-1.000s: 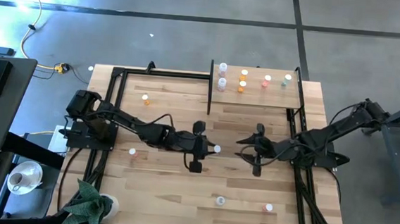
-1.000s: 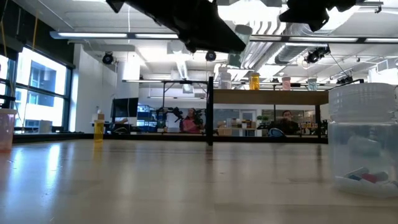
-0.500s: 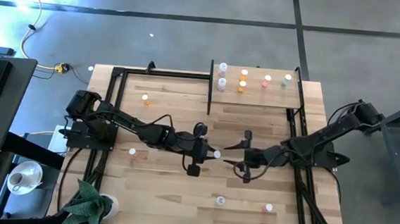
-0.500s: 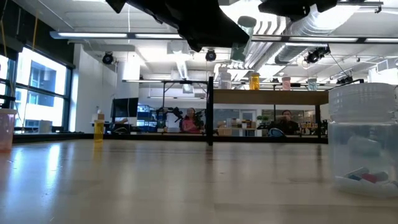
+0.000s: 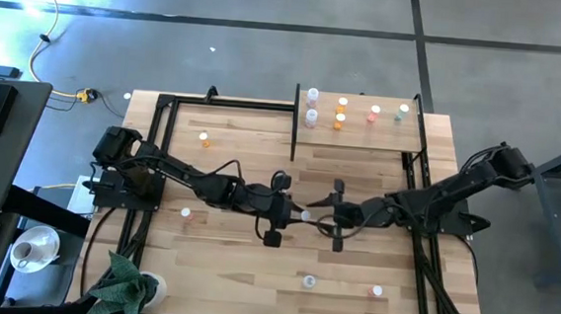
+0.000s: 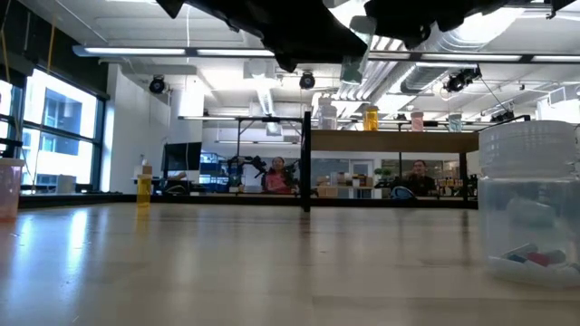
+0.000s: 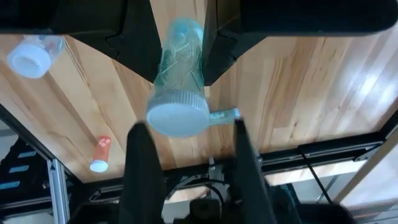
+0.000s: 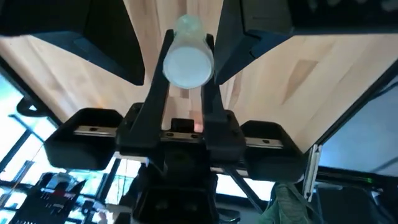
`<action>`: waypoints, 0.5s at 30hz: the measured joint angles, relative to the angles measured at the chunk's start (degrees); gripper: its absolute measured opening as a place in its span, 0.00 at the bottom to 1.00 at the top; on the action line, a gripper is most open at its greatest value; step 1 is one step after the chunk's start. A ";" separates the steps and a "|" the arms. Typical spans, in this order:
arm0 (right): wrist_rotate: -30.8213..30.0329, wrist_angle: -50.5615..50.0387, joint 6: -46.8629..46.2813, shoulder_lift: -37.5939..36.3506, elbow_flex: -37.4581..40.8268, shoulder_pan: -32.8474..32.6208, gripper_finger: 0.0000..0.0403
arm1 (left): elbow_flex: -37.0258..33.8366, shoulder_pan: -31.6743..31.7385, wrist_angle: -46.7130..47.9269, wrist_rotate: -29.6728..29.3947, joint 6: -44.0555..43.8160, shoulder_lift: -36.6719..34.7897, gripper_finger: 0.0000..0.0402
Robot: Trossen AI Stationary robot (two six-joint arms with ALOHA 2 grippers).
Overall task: Pick and place medicine bottles onto shelf by color
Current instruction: Put the left blue pill bottle on the shelf aligned with the other blue pill bottle
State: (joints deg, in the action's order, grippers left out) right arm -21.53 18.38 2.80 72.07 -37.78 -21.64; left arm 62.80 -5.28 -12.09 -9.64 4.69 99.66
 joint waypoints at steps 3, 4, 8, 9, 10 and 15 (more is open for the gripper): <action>2.29 -0.07 -1.30 0.34 0.00 0.92 0.46 | 0.00 0.00 -0.08 -0.12 -0.05 0.02 0.22; 2.79 -0.08 -1.55 0.35 0.00 1.15 0.46 | 0.00 0.00 -0.10 -0.37 -0.24 0.02 0.22; 3.33 -0.04 -2.82 0.35 0.00 1.77 0.46 | 0.00 0.00 -0.29 -1.74 -1.57 0.02 0.22; 3.33 -0.04 -2.84 0.35 0.00 1.79 0.46 | 0.01 0.00 -0.33 -1.98 -1.60 0.02 0.22; 3.33 -0.06 -2.86 0.35 0.00 1.79 0.46 | 0.01 0.00 -0.34 -2.22 -1.59 0.02 0.22; 3.33 -0.04 -3.01 0.35 0.00 1.79 0.44 | 0.00 0.00 -2.22 -2.97 -2.88 0.04 0.22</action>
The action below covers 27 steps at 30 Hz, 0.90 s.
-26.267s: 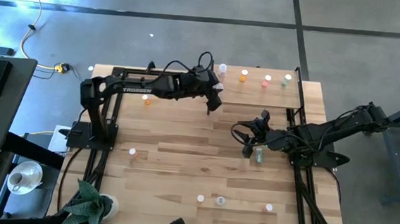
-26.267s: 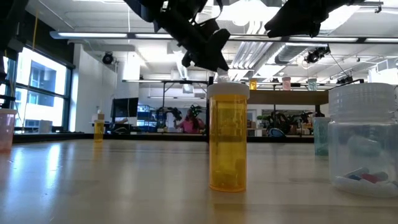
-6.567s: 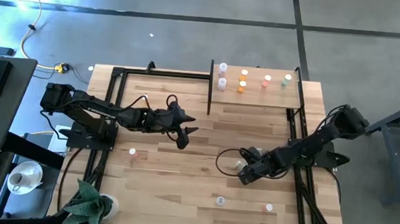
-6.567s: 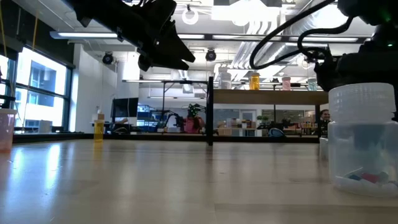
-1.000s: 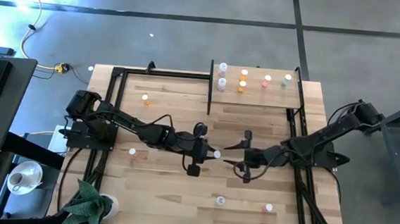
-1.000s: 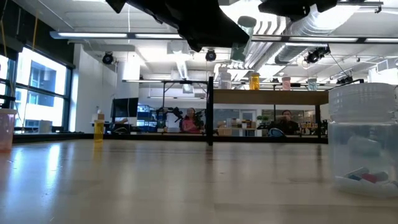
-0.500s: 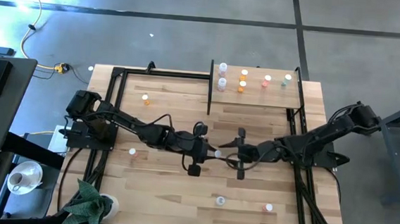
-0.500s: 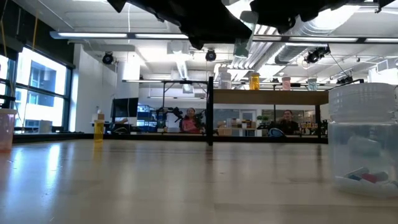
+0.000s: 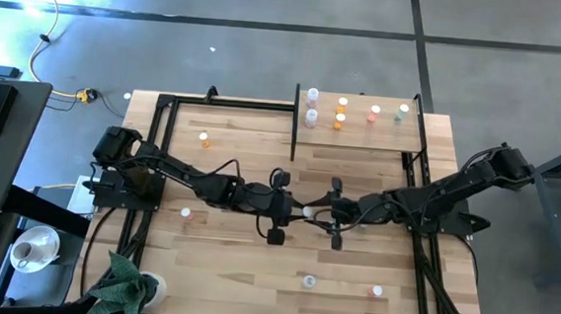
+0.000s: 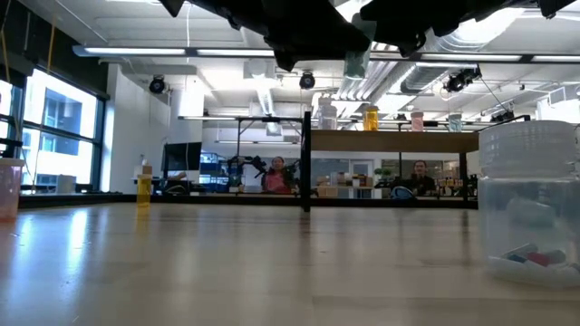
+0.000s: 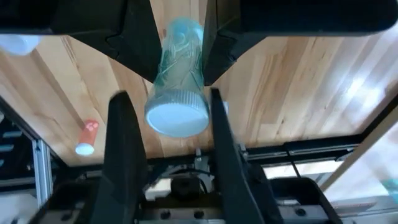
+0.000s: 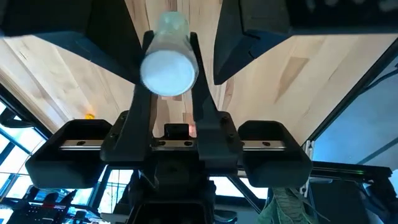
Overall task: Pick and place medicine bottles onto shelf by color
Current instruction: Put the left blue pill bottle on the shelf aligned with the other blue pill bottle
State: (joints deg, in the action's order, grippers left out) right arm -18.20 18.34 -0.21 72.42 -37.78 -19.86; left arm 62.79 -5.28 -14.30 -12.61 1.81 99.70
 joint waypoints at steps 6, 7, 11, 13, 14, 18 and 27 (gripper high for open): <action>-0.02 -0.01 0.11 -0.02 0.00 0.00 0.36 | 0.01 -0.02 -0.05 -0.01 -0.18 0.00 0.22; -0.02 0.01 0.11 -0.02 0.00 0.00 0.35 | 0.01 -0.02 -0.05 -0.01 -0.18 0.00 0.22; -0.23 0.01 0.09 -0.03 0.00 0.00 0.31 | 0.01 -0.04 -0.07 -0.04 -0.16 0.00 0.22; -0.24 0.01 0.07 -0.04 0.00 0.00 0.29 | 0.01 -0.04 -0.07 -0.04 -0.16 0.00 0.22; -0.24 0.01 0.07 -0.04 0.00 0.00 0.28 | 0.01 -0.04 -0.08 -0.05 -0.16 0.00 0.22; -0.26 0.01 0.07 -0.04 0.00 0.00 0.27 | 0.00 -0.02 -0.11 -0.05 -0.18 0.00 0.23; -0.48 0.01 0.20 -0.07 0.00 0.00 0.27 | 0.01 -0.04 -0.09 -2.20 -0.72 0.02 0.33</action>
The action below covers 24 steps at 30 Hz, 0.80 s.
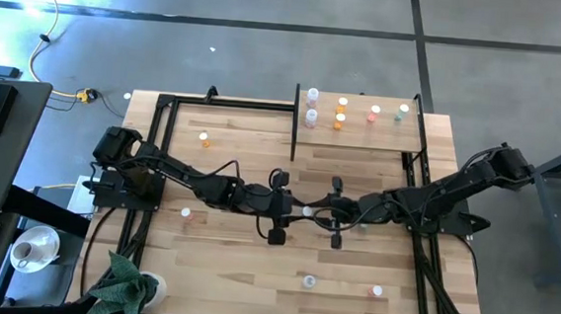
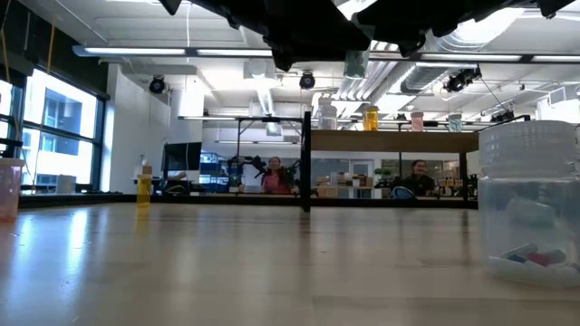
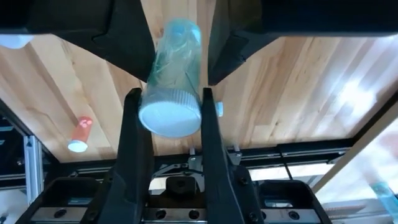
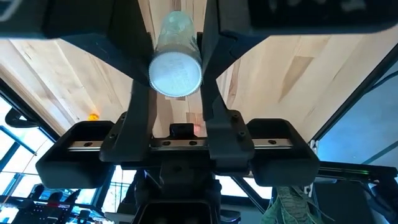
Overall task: Pick and place medicine bottles onto shelf by color
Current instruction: Put the left blue pill bottle on the shelf aligned with the other blue pill bottle
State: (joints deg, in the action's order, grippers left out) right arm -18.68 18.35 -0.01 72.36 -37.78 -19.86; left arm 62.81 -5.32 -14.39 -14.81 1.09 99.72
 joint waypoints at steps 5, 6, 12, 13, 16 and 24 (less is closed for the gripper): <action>-0.81 -0.04 0.00 0.00 0.00 0.00 0.26 | -0.01 -0.44 -0.02 -0.77 1.04 0.00 0.44; -0.83 -0.04 0.00 0.00 0.00 0.00 0.26 | 0.00 -0.52 -0.02 -1.17 1.09 0.00 0.46; -0.85 -0.04 0.03 0.00 0.00 0.00 0.26 | -0.02 -0.74 -0.02 -2.54 2.19 0.00 0.56; -0.85 -0.07 0.19 -0.08 0.00 0.00 0.26 | -0.01 -0.74 -0.02 -2.54 2.54 0.00 0.56; -0.89 -0.06 0.46 -0.82 0.00 0.00 0.26 | 0.00 -0.74 0.15 -2.58 3.98 -0.03 0.57; -7.98 -4.16 0.47 -5.07 -0.02 -0.97 0.26 | -0.04 -0.80 8.11 -3.62 2.35 -4.31 0.57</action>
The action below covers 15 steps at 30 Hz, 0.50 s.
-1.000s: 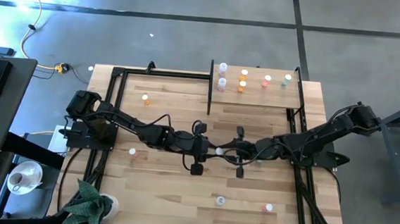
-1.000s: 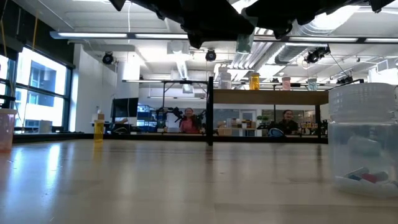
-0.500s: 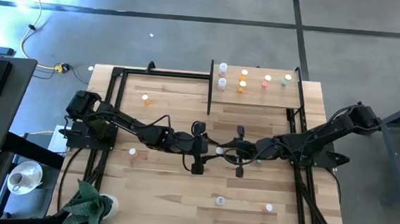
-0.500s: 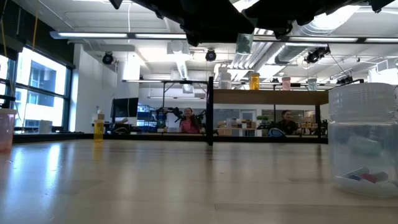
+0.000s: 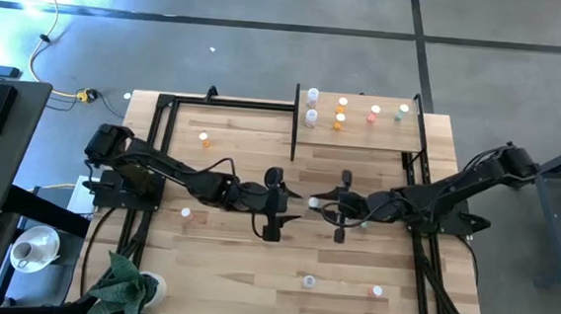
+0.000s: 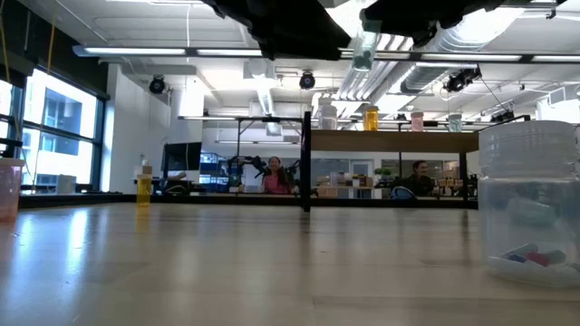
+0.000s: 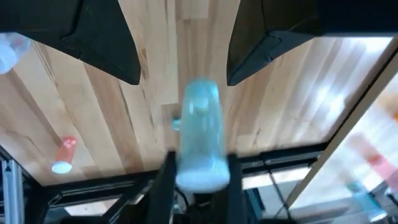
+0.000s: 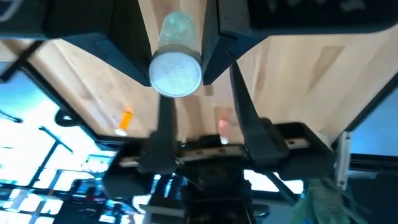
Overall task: Pick and place medicine bottles onto shelf by color
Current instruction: Put the left blue pill bottle on the shelf aligned with the other blue pill bottle
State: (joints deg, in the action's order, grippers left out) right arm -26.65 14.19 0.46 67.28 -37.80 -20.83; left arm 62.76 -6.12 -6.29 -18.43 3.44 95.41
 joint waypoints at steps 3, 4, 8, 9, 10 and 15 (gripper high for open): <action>-3.86 -1.57 0.69 -2.42 0.00 -0.51 0.26 | 0.00 -0.07 1.91 -1.20 -1.51 -1.84 0.57; -5.54 -1.52 1.25 -3.15 -0.02 -0.67 0.26 | 0.00 -0.22 2.45 -1.63 -1.78 -2.29 0.57; -13.15 -1.90 4.55 -6.40 -0.02 -0.65 0.26 | 0.00 -1.04 2.69 -3.20 -1.75 -2.58 0.57; -15.44 -1.90 5.44 -7.36 -0.02 -0.46 0.26 | 0.00 -1.18 2.69 -3.47 -1.68 -2.58 0.57; -17.89 -1.94 6.14 -8.25 -0.02 -0.22 0.26 | 0.00 -1.35 2.67 -3.63 -1.36 -2.58 0.57; -29.12 -2.67 9.92 -14.01 -0.02 1.34 0.26 | 0.00 -1.49 3.15 -4.78 -1.28 -2.58 0.57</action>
State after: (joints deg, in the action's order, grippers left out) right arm -55.77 11.53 10.39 53.28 -37.82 -19.49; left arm 62.76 -7.62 -3.14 -23.21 2.15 92.84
